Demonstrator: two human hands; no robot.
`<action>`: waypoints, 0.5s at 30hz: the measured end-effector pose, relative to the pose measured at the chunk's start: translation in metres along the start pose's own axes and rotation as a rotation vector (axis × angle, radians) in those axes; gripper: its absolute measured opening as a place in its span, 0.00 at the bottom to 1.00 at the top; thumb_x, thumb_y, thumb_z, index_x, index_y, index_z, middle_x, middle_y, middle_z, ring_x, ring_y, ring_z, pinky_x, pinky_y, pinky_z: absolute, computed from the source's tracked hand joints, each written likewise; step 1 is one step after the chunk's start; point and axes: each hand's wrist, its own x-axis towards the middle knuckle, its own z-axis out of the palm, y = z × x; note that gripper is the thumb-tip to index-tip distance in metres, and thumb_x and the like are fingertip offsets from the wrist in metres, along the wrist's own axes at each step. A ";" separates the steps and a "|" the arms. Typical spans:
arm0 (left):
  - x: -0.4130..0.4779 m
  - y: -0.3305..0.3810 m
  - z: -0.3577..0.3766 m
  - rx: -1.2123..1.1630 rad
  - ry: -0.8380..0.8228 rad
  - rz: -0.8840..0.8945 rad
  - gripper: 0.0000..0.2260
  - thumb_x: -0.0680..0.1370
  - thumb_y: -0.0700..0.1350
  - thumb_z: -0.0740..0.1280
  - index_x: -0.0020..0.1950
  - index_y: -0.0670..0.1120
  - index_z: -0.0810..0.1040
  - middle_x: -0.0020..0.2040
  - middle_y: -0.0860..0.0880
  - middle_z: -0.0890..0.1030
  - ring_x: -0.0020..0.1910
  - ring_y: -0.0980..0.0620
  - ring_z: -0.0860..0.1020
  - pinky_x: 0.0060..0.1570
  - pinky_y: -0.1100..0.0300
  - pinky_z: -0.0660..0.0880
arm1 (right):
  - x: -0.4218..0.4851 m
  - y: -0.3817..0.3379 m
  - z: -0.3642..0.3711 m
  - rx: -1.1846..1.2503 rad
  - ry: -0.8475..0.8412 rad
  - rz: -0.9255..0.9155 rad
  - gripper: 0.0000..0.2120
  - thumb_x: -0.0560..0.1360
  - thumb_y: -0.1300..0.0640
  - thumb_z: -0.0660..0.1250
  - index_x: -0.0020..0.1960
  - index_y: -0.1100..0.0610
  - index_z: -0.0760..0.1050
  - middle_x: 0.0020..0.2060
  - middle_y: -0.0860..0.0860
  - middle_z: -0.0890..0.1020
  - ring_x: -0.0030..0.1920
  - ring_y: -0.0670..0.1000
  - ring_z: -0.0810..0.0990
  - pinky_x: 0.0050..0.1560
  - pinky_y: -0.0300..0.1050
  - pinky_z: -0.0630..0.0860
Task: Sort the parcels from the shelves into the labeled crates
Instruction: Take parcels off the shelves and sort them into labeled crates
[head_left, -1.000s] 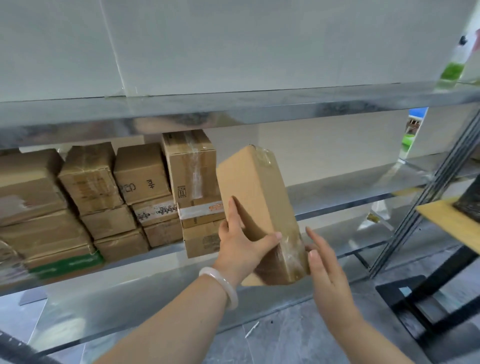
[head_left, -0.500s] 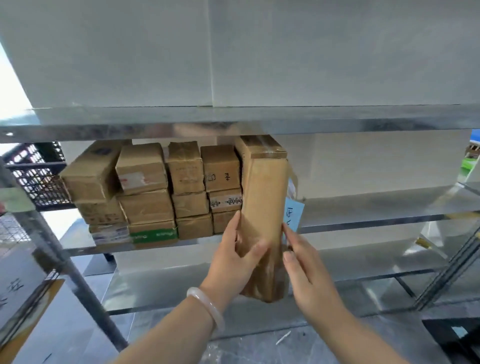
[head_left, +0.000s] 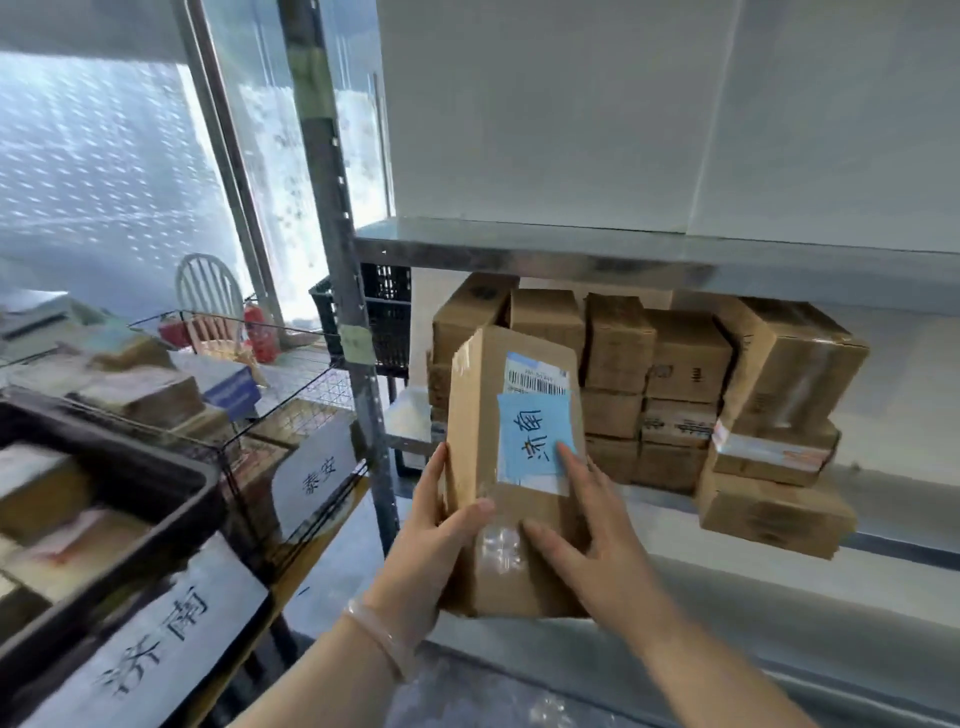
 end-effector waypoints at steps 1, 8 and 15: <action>-0.005 0.004 -0.013 -0.005 0.035 0.008 0.39 0.64 0.48 0.78 0.72 0.64 0.65 0.63 0.47 0.80 0.55 0.45 0.83 0.46 0.51 0.82 | 0.005 -0.005 0.013 0.038 -0.033 -0.017 0.37 0.66 0.31 0.66 0.67 0.19 0.49 0.70 0.32 0.58 0.69 0.39 0.62 0.70 0.47 0.66; -0.041 0.037 -0.094 0.014 0.237 0.080 0.43 0.62 0.53 0.79 0.72 0.67 0.62 0.63 0.52 0.81 0.58 0.48 0.82 0.58 0.44 0.78 | 0.034 -0.041 0.094 0.182 -0.205 -0.121 0.37 0.70 0.42 0.74 0.68 0.22 0.56 0.69 0.37 0.67 0.66 0.40 0.71 0.66 0.48 0.73; -0.061 0.074 -0.159 0.178 0.432 0.216 0.43 0.63 0.61 0.77 0.75 0.63 0.63 0.58 0.57 0.82 0.57 0.53 0.82 0.50 0.58 0.80 | 0.086 -0.075 0.163 0.232 -0.386 -0.213 0.33 0.71 0.42 0.73 0.66 0.21 0.59 0.65 0.36 0.71 0.58 0.35 0.75 0.59 0.40 0.77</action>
